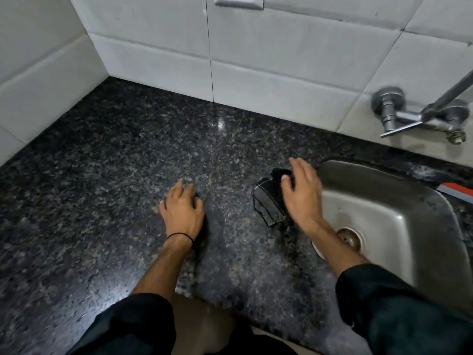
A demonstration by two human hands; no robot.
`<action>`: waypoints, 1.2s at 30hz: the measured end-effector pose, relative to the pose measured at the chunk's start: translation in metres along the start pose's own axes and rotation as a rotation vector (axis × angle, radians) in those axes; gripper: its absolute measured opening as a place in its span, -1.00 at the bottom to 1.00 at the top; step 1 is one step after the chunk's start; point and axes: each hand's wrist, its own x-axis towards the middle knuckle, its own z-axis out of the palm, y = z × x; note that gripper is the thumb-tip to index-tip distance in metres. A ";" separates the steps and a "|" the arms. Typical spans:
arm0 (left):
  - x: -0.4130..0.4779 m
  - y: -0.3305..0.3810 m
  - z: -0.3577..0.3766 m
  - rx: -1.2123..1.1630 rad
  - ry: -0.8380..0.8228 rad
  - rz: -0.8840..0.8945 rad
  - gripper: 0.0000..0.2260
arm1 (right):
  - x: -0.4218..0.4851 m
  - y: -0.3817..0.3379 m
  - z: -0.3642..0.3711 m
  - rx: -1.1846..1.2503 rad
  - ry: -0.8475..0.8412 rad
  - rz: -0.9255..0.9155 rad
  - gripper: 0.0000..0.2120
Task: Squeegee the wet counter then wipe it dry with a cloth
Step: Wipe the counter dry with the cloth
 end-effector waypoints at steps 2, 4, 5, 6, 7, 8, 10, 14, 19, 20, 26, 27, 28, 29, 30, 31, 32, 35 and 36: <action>0.017 0.019 0.011 0.053 -0.037 0.066 -0.59 | -0.010 -0.008 0.025 -0.149 -0.192 -0.035 -0.44; 0.033 0.031 0.021 0.101 -0.079 0.117 -0.57 | -0.022 -0.006 0.046 -0.243 -0.302 -0.075 -0.39; 0.043 0.035 0.025 0.119 -0.090 0.132 -0.55 | -0.021 0.001 0.050 -0.288 -0.324 -0.132 -0.36; 0.055 0.036 0.027 0.133 -0.093 0.141 -0.54 | -0.011 0.010 0.051 -0.314 -0.352 -0.202 -0.35; 0.067 0.034 0.029 0.146 -0.092 0.136 -0.53 | 0.006 0.021 0.049 -0.325 -0.378 -0.259 -0.34; 0.078 0.031 0.029 0.158 -0.088 0.122 -0.53 | 0.026 0.033 0.045 -0.330 -0.394 -0.283 -0.34; 0.097 0.020 0.032 0.197 -0.093 0.078 -0.51 | 0.073 0.057 0.038 -0.352 -0.412 -0.197 -0.33; 0.102 0.006 0.042 0.259 -0.058 0.073 -0.50 | 0.149 0.069 0.041 -0.345 -0.407 0.127 -0.22; 0.110 0.008 0.048 0.267 -0.029 0.071 -0.50 | 0.207 -0.005 0.109 -0.287 -0.358 -0.005 -0.30; 0.111 0.007 0.049 0.266 -0.031 0.069 -0.50 | 0.216 -0.026 0.125 -0.250 -0.391 -0.073 -0.33; 0.112 0.004 0.050 0.246 -0.044 0.065 -0.50 | 0.236 -0.098 0.161 -0.091 -0.547 -0.328 -0.38; 0.112 0.005 0.050 0.245 -0.043 0.069 -0.50 | 0.237 -0.092 0.157 -0.085 -0.530 -0.322 -0.37; 0.113 0.006 0.049 0.243 -0.044 0.073 -0.51 | 0.237 -0.079 0.152 -0.096 -0.501 -0.310 -0.38; 0.113 0.006 0.049 0.243 -0.048 0.074 -0.51 | 0.234 -0.064 0.144 -0.123 -0.462 -0.290 -0.39; 0.112 0.006 0.049 0.245 -0.051 0.075 -0.50 | 0.230 -0.045 0.136 -0.151 -0.417 -0.255 -0.40; 0.112 0.006 0.048 0.247 -0.053 0.075 -0.50 | 0.225 -0.023 0.126 -0.176 -0.366 -0.208 -0.40; 0.111 0.007 0.048 0.248 -0.051 0.075 -0.50 | 0.218 0.000 0.113 -0.196 -0.317 -0.149 -0.41; 0.110 0.008 0.050 0.262 -0.045 0.072 -0.50 | 0.203 0.056 0.075 -0.219 -0.232 0.070 -0.43; 0.111 0.008 0.050 0.268 -0.045 0.070 -0.50 | 0.201 0.062 0.067 -0.206 -0.223 0.149 -0.43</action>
